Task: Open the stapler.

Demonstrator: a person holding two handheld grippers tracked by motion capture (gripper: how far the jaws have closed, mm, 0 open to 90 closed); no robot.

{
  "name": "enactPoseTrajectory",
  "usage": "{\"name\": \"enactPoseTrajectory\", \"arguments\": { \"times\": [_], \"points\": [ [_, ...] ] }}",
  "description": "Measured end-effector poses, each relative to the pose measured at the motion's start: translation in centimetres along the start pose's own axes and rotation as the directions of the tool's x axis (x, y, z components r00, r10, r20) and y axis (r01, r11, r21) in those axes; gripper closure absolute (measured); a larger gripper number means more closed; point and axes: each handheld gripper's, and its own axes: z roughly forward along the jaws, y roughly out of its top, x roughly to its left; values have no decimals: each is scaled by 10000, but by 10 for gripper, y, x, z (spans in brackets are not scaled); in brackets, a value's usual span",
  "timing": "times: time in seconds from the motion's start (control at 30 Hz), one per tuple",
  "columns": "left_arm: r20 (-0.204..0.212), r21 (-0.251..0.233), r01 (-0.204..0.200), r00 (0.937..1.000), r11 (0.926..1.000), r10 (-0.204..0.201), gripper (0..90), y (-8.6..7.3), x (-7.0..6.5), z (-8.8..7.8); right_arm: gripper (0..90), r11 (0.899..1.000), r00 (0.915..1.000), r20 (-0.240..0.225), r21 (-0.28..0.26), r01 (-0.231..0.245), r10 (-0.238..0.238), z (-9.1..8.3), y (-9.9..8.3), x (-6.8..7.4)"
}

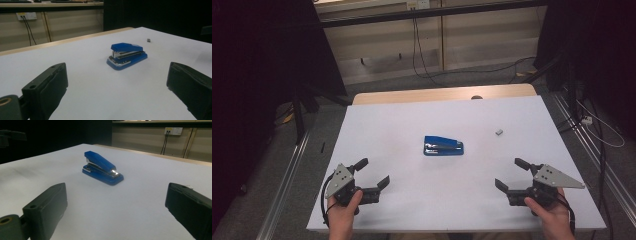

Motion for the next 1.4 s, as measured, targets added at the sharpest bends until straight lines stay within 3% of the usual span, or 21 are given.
{"name": "enactPoseTrajectory", "arguments": {
  "times": [0.6, 0.73, 1.03, 1.4],
  "points": [
    [46, -64, 51, 10000, 10000, -51, 37, 5, 1, -1, 42, 9997, 9999, 143, 238, 71, -75, 4, 2, -2],
    [135, -29, 35, 9999, 10000, -35, 36, 6, 0, 2, 43, 9984, 9992, 170, 423, 364, -371, 7, 3, 0],
    [336, 121, 20, 9994, 9999, -24, 35, 7, -4, 16, 48, 9956, 9967, 166, 502, 786, -796, 17, 13, 5],
    [795, 284, -85, 9968, 9996, 62, 33, 12, -13, 37, 52, 9956, 9968, 83, 509, 789, -794, 32, 22, 6]
  ]
}}
